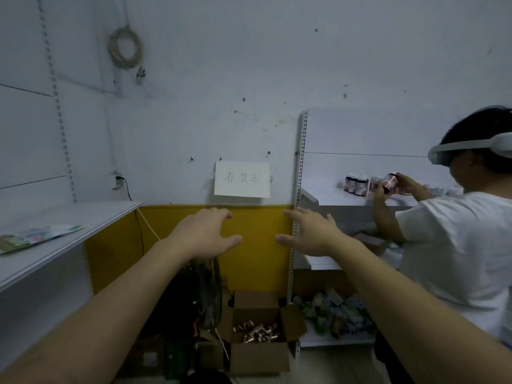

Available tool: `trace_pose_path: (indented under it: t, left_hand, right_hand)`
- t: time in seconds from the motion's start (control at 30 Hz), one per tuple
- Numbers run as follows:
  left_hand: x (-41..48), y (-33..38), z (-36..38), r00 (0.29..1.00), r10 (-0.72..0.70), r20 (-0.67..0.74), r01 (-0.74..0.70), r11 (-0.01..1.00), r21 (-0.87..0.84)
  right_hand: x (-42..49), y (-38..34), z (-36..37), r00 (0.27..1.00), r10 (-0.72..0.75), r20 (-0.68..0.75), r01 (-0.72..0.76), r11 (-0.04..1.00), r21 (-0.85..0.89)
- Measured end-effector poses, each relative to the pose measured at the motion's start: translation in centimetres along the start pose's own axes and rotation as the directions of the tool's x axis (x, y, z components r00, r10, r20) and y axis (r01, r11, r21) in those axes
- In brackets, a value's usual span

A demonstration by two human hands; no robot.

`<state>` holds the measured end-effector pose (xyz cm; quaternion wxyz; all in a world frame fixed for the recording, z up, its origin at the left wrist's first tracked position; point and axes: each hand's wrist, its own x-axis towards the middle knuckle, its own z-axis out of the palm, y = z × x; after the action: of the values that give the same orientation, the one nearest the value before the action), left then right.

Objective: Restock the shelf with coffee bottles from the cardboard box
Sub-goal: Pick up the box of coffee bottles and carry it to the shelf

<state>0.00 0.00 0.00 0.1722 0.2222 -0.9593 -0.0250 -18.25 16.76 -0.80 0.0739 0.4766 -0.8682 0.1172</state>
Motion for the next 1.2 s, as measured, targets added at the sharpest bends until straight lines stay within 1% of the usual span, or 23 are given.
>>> trace_pose_path:
  t: [0.13, 0.27, 0.43, 0.53, 0.67, 0.83, 1.03, 1.2]
  left_hand:
    - [3.3, 1.8, 2.2, 0.999, -0.036, 0.024, 0.034, 0.997, 0.071]
    - [6.6, 3.2, 4.6, 0.997, -0.073, 0.035, 0.069, 0.991, 0.119]
    - [9.3, 3.5, 7.8, 0.991, -0.115, 0.063, 0.105, 0.984, 0.144]
    - [11.0, 2.6, 10.2, 0.985, -0.133, 0.111, 0.110, 0.975, 0.191]
    - [14.5, 0.6, 14.2, 0.971, -0.148, 0.187, 0.110, 0.973, 0.201]
    - [20.9, -3.2, 20.1, 0.970, -0.113, 0.217, 0.071, 0.979, 0.192]
    - [28.9, -9.0, 27.7, 0.956, -0.080, 0.284, 0.057, 0.994, 0.089]
    - [34.4, -12.5, 32.9, 0.959, -0.054, 0.279, 0.049, 0.999, 0.023]
  right_hand:
    - [2.1, 4.1, 0.6, 1.000, 0.006, 0.004, -0.006, 0.999, -0.034]
    - [5.1, 7.9, 2.0, 0.999, -0.026, 0.039, 0.028, 0.999, -0.042]
    - [8.2, 11.4, 4.9, 0.996, -0.047, 0.082, 0.050, 0.998, -0.038]
    - [10.1, 13.1, 7.2, 0.993, -0.040, 0.115, 0.043, 0.999, -0.024]
    - [13.9, 15.0, 11.0, 0.987, -0.033, 0.155, 0.036, 0.999, -0.016]
    - [20.3, 16.5, 16.8, 0.974, -0.012, 0.226, 0.015, 1.000, -0.012]
    - [29.2, 17.6, 23.3, 0.938, 0.065, 0.340, -0.050, 0.997, -0.054]
    - [34.6, 19.3, 28.2, 0.924, 0.130, 0.359, -0.129, 0.991, -0.026]
